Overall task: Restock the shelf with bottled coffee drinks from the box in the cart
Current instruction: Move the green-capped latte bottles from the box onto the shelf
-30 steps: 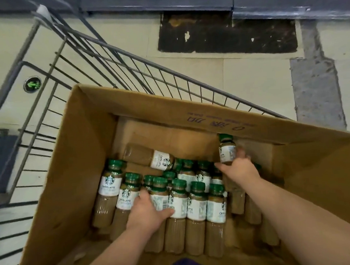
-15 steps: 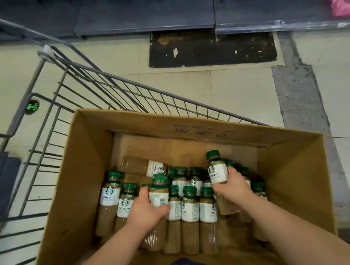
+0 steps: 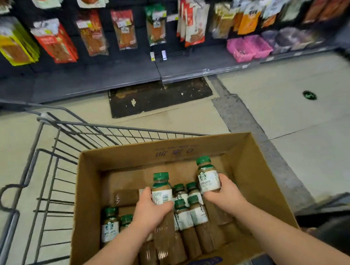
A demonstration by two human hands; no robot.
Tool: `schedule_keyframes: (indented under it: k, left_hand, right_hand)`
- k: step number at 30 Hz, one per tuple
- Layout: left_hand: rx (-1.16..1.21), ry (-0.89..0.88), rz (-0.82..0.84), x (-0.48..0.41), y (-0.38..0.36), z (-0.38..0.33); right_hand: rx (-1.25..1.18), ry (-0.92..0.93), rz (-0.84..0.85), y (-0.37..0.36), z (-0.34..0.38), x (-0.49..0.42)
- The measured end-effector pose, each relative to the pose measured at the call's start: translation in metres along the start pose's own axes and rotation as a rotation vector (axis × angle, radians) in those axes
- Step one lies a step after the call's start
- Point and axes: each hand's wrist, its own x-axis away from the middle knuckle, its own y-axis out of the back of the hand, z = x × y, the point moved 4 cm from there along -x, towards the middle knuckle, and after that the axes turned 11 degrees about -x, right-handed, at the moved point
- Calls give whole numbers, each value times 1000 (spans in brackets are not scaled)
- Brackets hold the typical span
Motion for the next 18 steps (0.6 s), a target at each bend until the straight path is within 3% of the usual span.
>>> schedule_keyframes:
  k: [10, 18]
  left_hand:
    - [-66, -322, 121, 61, 31, -30]
    - [-121, -551, 314, 132, -12, -66]
  right_hand:
    - [-173, 32, -315, -4, 17, 128]
    - [-340, -9, -610, 13, -12, 246]
